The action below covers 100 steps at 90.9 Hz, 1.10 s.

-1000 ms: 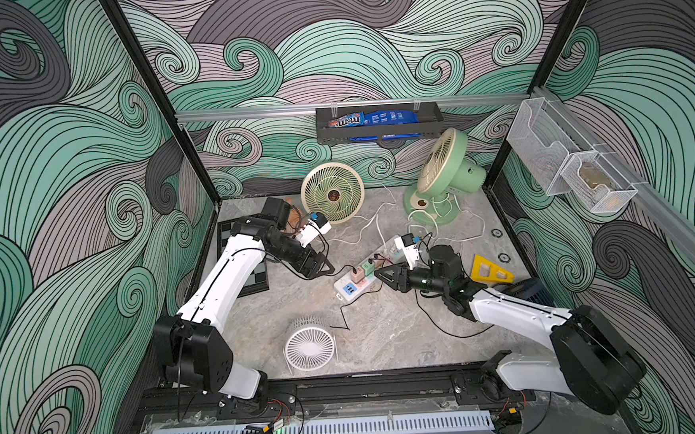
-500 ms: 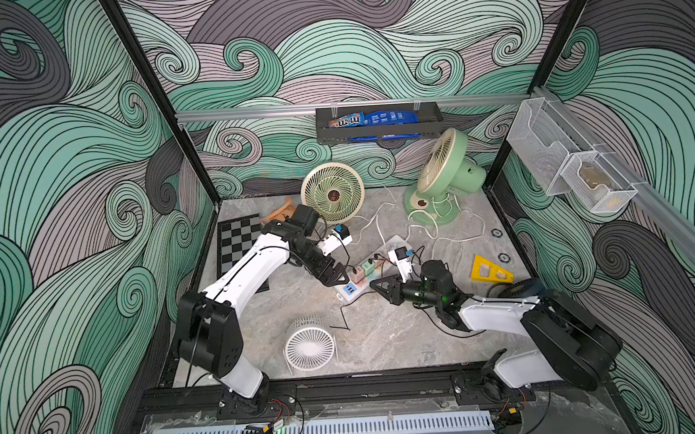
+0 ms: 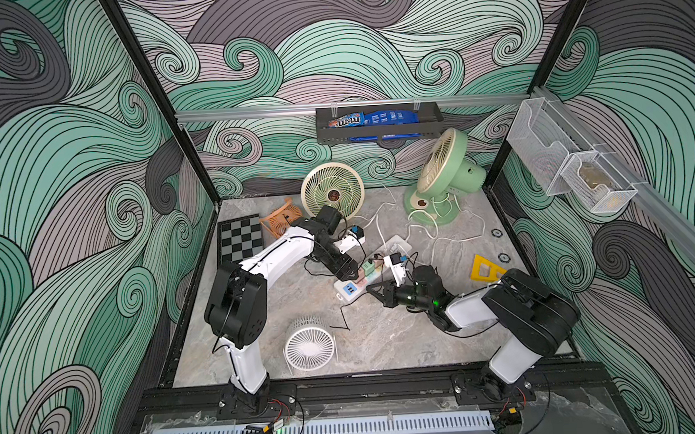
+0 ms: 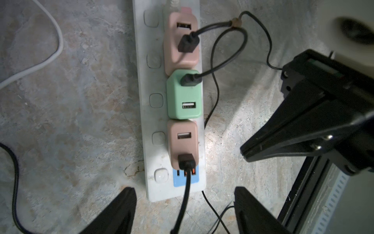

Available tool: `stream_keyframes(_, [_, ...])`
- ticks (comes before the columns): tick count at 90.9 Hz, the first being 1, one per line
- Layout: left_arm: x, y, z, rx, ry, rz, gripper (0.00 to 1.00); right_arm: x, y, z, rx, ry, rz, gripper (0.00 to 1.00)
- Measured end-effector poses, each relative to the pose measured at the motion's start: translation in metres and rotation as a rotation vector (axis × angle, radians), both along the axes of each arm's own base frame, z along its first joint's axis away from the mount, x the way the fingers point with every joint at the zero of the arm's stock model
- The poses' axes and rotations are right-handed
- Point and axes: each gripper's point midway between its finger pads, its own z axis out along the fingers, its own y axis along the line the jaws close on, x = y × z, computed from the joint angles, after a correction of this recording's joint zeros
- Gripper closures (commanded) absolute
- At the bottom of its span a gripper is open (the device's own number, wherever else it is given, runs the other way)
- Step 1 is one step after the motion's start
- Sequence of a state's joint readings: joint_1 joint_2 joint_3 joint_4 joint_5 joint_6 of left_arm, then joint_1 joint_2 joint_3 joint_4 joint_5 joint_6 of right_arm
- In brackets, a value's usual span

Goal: Unplug the desk fan from the power strip
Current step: Remove the plug from the socket.

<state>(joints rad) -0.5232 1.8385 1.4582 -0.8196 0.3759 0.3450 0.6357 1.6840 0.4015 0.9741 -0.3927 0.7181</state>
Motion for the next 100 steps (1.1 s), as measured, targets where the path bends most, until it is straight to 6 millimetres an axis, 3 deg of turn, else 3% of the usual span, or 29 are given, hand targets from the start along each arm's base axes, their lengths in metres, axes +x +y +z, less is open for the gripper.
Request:
stream_keyframes(14, [0.008, -0.009, -0.009, 0.033, -0.029, 0.001, 0.35, 0.006, 0.003, -0.006, 0.002, 0.005, -0.009, 0.99])
stream_keyframes(53, [0.003, -0.026, -0.025, 0.123, -0.089, -0.041, 0.51, 0.022, 0.006, -0.012, 0.012, 0.011, -0.054, 1.0])
stream_keyframes(71, [0.002, -0.03, -0.03, 0.164, -0.121, -0.056, 0.52, 0.031, 0.003, -0.022, 0.012, 0.057, -0.1, 1.0])
stream_keyframes(88, [0.003, -0.032, -0.031, 0.192, -0.155, -0.068, 0.62, 0.038, 0.0, -0.029, -0.006, 0.098, -0.146, 1.0])
stream_keyframes(100, [0.003, -0.033, -0.032, 0.205, -0.174, -0.072, 0.62, 0.041, -0.002, -0.032, -0.011, 0.122, -0.168, 1.0])
